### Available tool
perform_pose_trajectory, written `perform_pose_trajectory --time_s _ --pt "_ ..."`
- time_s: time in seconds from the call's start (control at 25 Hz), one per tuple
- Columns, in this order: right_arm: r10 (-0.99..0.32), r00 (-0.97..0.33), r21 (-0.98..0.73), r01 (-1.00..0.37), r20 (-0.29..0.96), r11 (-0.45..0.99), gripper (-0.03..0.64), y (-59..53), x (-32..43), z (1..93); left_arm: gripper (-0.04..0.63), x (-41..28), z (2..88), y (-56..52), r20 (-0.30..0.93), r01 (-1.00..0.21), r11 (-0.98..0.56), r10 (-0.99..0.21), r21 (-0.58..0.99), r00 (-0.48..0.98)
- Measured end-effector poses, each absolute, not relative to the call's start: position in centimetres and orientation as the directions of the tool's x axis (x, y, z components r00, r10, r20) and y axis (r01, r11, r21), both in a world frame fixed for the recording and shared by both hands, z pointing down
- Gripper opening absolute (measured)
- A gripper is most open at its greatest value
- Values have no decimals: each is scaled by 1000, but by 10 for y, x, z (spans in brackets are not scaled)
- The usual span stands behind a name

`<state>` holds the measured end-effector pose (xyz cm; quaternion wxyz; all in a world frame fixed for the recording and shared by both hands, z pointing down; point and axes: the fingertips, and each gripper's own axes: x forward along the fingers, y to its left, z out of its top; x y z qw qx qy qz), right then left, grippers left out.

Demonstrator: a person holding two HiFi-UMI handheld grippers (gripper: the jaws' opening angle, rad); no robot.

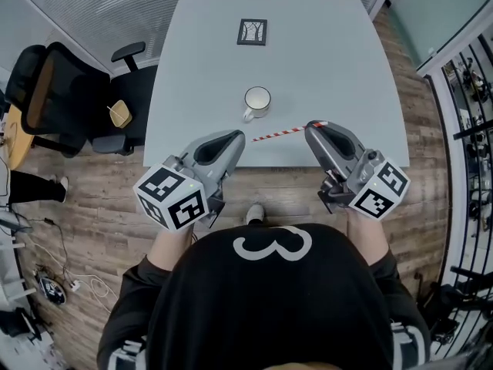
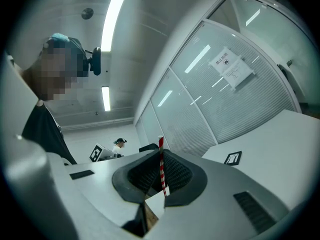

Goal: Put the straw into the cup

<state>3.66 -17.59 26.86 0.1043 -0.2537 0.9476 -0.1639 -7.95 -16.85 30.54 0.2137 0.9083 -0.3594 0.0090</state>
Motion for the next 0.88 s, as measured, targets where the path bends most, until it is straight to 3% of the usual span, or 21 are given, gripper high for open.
perform_pose_trajectory --time_s 0.88 --pt "-609 -786 -376 -535 -106 756 18 -202 23 282 17 -107 321 -205 169 -605 -695 -592 388 788"
